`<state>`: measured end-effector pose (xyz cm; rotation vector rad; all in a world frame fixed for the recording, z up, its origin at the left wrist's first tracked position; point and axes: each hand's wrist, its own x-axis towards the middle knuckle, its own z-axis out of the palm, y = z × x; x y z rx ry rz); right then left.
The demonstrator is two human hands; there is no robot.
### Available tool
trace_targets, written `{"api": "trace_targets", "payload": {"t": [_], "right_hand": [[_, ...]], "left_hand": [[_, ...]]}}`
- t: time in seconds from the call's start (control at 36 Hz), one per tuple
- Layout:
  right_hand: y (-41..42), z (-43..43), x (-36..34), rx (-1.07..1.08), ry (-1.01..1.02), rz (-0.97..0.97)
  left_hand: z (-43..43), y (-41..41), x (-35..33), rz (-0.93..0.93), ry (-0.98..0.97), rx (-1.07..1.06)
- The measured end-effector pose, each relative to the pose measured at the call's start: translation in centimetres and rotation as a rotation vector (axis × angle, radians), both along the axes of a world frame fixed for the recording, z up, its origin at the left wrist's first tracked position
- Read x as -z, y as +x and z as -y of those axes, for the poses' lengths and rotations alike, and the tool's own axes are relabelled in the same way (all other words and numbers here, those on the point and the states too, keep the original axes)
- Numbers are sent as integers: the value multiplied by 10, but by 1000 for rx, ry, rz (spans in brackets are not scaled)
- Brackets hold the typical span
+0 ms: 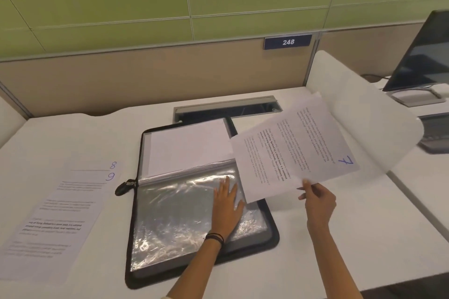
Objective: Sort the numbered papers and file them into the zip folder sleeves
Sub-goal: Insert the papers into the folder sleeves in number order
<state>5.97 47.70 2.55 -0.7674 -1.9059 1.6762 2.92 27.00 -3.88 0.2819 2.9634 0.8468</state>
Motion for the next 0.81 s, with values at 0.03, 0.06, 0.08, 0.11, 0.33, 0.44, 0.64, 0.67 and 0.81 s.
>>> {"api": "trace_targets", "payload": {"t": [0.03, 0.06, 0.08, 0.11, 0.33, 0.44, 0.64, 0.67, 0.81], "right_hand": [[1, -1, 0, 15, -6, -1], [2, -3, 0, 28, -8, -1], [3, -4, 0, 39, -7, -2], [3, -5, 1, 47, -6, -1], [4, -10, 1, 75, -2, 3], [3, -10, 3, 78, -2, 11], [1, -8, 4, 86, -16, 19], [1, -8, 4, 88, -18, 21], [3, -6, 5, 81, -18, 25]], "left_hand": [[-3, 0, 3, 11, 0, 5], [-6, 1, 6, 18, -25, 11], [-7, 1, 8, 22, -61, 13], [-7, 2, 9, 30, -96, 7], [-9, 4, 14, 20, -100, -4], [-10, 6, 15, -40, -61, -41], [-9, 1, 20, -18, -65, -62], [-9, 1, 21, 13, -47, -63], [-8, 1, 14, 5, 118, -106]]}}
